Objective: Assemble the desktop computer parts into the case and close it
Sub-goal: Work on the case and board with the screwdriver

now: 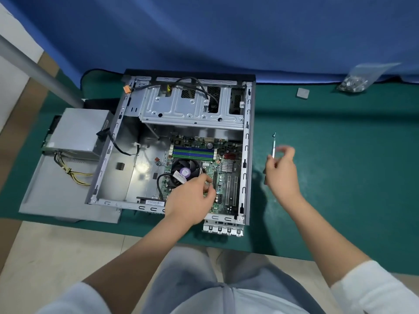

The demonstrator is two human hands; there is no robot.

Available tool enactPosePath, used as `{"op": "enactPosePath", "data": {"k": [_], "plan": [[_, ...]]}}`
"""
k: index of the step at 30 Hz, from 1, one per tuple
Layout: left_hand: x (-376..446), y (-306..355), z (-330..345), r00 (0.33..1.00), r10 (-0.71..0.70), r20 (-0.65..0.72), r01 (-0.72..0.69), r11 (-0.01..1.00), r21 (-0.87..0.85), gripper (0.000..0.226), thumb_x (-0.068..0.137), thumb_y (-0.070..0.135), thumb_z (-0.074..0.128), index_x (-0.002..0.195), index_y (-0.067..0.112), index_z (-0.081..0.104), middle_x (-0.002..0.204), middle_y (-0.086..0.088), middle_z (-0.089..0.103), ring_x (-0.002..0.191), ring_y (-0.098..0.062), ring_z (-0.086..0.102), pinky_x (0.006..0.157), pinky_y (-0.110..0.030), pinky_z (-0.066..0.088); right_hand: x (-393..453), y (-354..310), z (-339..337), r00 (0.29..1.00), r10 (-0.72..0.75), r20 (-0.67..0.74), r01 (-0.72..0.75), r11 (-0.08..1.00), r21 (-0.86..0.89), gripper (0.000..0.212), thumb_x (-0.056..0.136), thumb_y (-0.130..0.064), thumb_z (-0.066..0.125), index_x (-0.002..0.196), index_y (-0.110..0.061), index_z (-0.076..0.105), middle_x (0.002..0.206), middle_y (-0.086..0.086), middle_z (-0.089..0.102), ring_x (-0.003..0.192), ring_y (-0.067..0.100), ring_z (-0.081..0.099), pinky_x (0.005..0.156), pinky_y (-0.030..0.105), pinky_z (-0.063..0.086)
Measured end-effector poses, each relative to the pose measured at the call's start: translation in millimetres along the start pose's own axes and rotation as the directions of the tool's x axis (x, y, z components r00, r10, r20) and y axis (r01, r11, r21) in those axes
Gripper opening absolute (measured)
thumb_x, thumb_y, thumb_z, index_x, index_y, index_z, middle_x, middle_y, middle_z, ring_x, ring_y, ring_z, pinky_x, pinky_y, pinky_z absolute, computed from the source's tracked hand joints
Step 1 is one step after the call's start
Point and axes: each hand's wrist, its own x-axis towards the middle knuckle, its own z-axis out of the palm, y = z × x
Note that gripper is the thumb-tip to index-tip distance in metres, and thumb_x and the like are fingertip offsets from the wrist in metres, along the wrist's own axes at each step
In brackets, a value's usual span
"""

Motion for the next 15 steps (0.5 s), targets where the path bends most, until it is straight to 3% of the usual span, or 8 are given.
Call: {"op": "enactPosePath", "data": {"k": [3,6,8,11,13,15], "plan": [[-0.5,-2.2,-5.4,0.998,0.042,0.036,-0.037,0.993,-0.111,0.023,0.095,0.037,0.039,0.113,0.035,0.053,0.073,0.021,0.052,0.064,0.000,0.057,0.054,-0.025,0.050,-10.7,-39.0,-4.0,0.968,-0.248,0.030,0.249,0.967,-0.052,0.030,0.097,-0.017,0.041,0.121,-0.034,0.043,0.057,-0.003,0.054,0.050,0.019,0.054,0.052,0.033,0.042],[4.1,-7.7,-21.4,0.986,0.154,0.056,-0.137,0.962,-0.237,0.023,0.096,0.029,0.045,0.116,0.029,0.056,0.096,0.017,0.061,0.077,0.001,0.058,0.068,-0.025,0.053,-18.0,-76.4,16.4,0.932,-0.312,0.185,0.334,0.937,-0.102,0.022,0.096,-0.024,0.043,0.107,-0.033,0.059,0.059,-0.011,0.058,0.051,0.008,0.054,0.056,0.029,0.045],[13.8,-21.0,-40.3,0.966,0.257,-0.011,-0.254,0.946,-0.201,0.023,0.096,0.025,0.047,0.114,0.024,0.059,0.106,0.011,0.062,0.086,-0.002,0.053,0.074,-0.022,0.047,-20.0,-98.1,39.4,0.903,-0.314,0.292,0.361,0.924,-0.123,0.019,0.097,-0.034,0.043,0.111,-0.035,0.056,0.073,-0.011,0.067,0.061,0.009,0.062,0.065,0.032,0.051],[35.8,-59.8,-77.9,0.925,0.343,-0.160,-0.361,0.928,-0.097,0.019,0.092,0.015,0.051,0.106,0.014,0.063,0.102,0.001,0.062,0.102,-0.015,0.050,0.088,-0.029,0.042,-15.7,-127.0,80.2,0.867,-0.339,0.366,0.410,0.902,-0.136,0.027,0.091,-0.049,0.049,0.116,-0.037,0.048,0.093,-0.021,0.067,0.080,0.003,0.063,0.072,0.030,0.049],[51.9,-94.5,-104.1,0.911,0.324,-0.256,-0.351,0.934,-0.066,0.020,0.089,0.009,0.053,0.105,0.010,0.065,0.103,-0.002,0.062,0.109,-0.019,0.048,0.097,-0.028,0.036,-7.4,-146.0,109.7,0.856,-0.385,0.346,0.463,0.868,-0.178,0.024,0.088,-0.043,0.057,0.105,-0.035,0.043,0.088,-0.020,0.066,0.075,0.006,0.062,0.059,0.025,0.042],[67.3,-131.1,-129.1,0.899,0.278,-0.337,-0.319,0.945,-0.072,0.022,0.089,0.006,0.053,0.106,0.011,0.066,0.106,-0.002,0.062,0.111,-0.018,0.048,0.098,-0.022,0.031,4.0,-165.2,140.0,0.849,-0.436,0.299,0.509,0.828,-0.236,0.023,0.089,-0.034,0.057,0.093,-0.033,0.035,0.069,-0.014,0.058,0.061,0.010,0.056,0.048,0.024,0.031]]}}
